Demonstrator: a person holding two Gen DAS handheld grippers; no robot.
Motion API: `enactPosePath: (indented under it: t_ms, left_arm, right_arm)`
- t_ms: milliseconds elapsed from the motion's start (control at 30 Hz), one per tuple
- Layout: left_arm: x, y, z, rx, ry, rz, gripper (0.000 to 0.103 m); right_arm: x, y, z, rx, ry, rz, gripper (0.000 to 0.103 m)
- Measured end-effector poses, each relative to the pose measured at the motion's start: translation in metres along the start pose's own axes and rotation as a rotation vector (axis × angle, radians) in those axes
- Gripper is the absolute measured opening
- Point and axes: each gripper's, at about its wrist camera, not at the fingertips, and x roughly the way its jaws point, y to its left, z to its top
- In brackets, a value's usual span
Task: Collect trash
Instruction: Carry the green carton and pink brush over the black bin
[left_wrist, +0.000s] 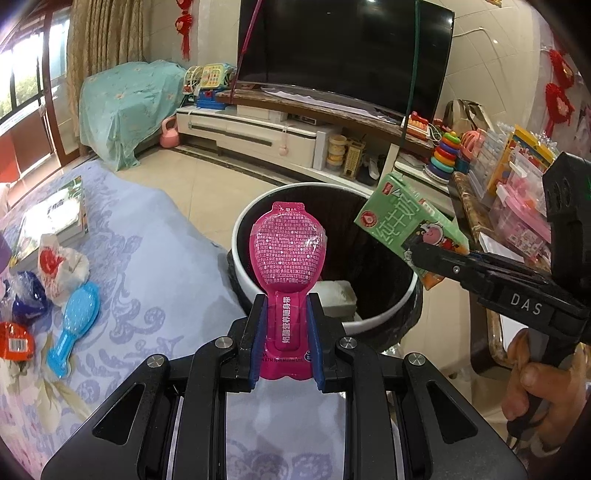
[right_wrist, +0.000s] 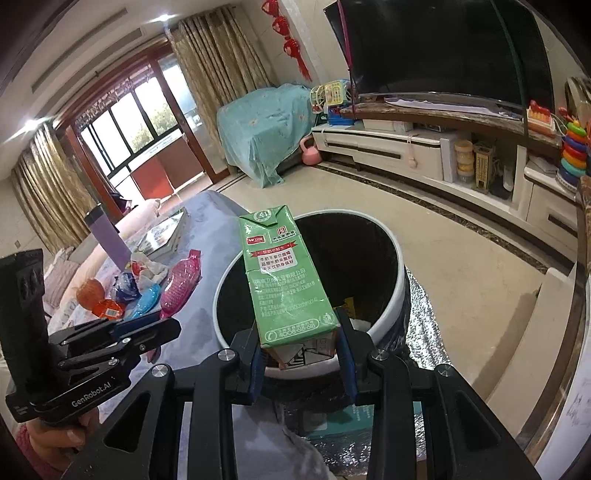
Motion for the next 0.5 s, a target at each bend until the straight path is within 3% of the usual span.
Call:
enactPosePath:
  t_ms: [500]
  left_arm:
    - [0.016,-0.005,0.017,0.027,0.003,0.008,0.019]
  right_arm:
    - [0.011,-0.01,0.011,-0.003,0.025,-0.027,0.034]
